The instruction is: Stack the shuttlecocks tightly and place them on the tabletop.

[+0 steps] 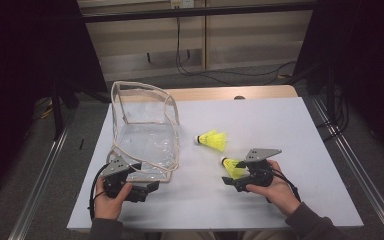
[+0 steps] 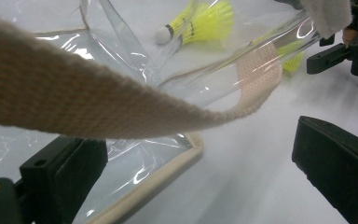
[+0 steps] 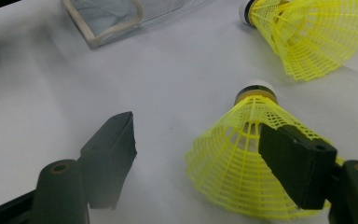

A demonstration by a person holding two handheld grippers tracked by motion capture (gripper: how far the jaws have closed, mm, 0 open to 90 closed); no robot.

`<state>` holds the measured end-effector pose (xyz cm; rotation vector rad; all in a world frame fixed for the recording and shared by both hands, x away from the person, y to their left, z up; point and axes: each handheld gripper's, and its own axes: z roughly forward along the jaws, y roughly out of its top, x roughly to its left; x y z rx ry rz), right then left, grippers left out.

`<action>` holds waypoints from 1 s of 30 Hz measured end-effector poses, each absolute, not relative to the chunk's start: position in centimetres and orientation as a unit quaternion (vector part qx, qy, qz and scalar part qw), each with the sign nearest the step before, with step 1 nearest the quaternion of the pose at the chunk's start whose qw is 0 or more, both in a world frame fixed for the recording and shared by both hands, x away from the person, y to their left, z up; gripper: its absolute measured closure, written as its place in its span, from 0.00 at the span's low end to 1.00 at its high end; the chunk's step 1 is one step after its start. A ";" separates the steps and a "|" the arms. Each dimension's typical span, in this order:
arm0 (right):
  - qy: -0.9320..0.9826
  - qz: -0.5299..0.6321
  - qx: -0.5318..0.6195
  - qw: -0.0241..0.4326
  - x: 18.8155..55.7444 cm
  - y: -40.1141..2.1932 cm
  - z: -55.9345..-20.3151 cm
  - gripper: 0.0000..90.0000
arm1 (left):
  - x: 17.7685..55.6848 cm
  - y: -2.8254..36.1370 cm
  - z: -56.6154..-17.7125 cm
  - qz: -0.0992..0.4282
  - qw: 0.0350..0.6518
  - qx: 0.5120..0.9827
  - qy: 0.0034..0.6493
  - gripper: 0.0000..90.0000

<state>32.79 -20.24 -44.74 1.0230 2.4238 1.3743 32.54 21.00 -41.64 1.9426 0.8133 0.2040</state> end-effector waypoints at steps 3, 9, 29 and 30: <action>0.814 0.459 0.344 0.089 32.9 -20.1 -44.7 0.30 | 32.5 21.0 -41.6 0.084 0.490 0.800 0.335 0.04; 0.814 0.452 0.352 0.098 33.0 -19.8 -44.9 0.32 | 32.5 21.0 -41.7 0.084 0.492 0.799 0.335 0.04; 0.816 0.430 0.366 0.121 33.3 -19.5 -45.3 0.54 | 32.5 21.0 -41.7 0.084 0.492 0.799 0.335 0.04; 0.816 0.430 0.367 0.119 33.3 -19.5 -45.3 0.57 | 32.5 21.0 -41.7 0.084 0.492 0.799 0.335 0.04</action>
